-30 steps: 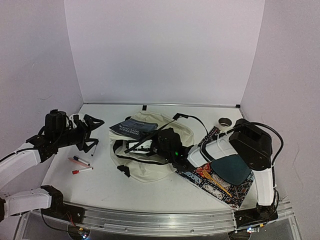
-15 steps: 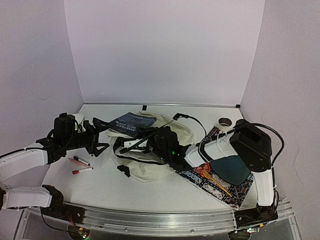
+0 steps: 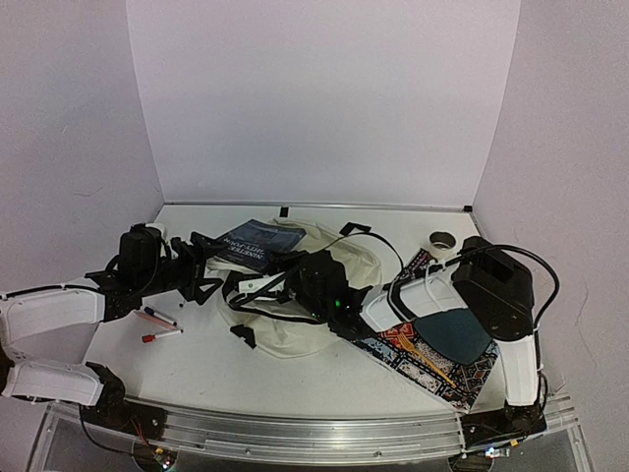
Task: Pack the student bag
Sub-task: Pass from the right arm to the left
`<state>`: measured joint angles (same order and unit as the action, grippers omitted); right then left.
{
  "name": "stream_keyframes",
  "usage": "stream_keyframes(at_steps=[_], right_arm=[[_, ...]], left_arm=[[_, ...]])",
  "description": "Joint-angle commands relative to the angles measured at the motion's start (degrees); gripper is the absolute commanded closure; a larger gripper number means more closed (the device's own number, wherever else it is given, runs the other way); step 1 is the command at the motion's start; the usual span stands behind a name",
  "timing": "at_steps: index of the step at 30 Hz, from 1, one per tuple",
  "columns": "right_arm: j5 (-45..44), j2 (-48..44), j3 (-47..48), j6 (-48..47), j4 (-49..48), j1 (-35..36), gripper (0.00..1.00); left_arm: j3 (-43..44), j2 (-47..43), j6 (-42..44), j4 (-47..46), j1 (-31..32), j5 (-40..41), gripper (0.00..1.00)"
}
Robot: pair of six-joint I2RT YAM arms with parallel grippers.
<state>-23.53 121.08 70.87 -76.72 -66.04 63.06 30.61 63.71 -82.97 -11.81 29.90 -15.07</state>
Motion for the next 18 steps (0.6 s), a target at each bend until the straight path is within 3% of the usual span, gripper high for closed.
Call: stream_keyframes(at_steps=[1, 8, 18], right_arm=[[-2.7, -4.1, 3.8, -0.9, -12.5, 0.8, 1.0], [-3.7, -4.4, 3.3, -1.3, -13.4, 1.2, 1.0], [-3.8, -3.5, 3.2, -1.5, -14.4, 2.3, 1.0]], left_arm=[[0.5, 2.6, -2.7, -8.1, 1.9, 3.2, 0.13], [0.1, 3.2, -3.9, -13.4, 2.6, 6.7, 0.29], [-2.7, 3.1, -4.7, -17.6, 2.7, 9.5, 0.72]])
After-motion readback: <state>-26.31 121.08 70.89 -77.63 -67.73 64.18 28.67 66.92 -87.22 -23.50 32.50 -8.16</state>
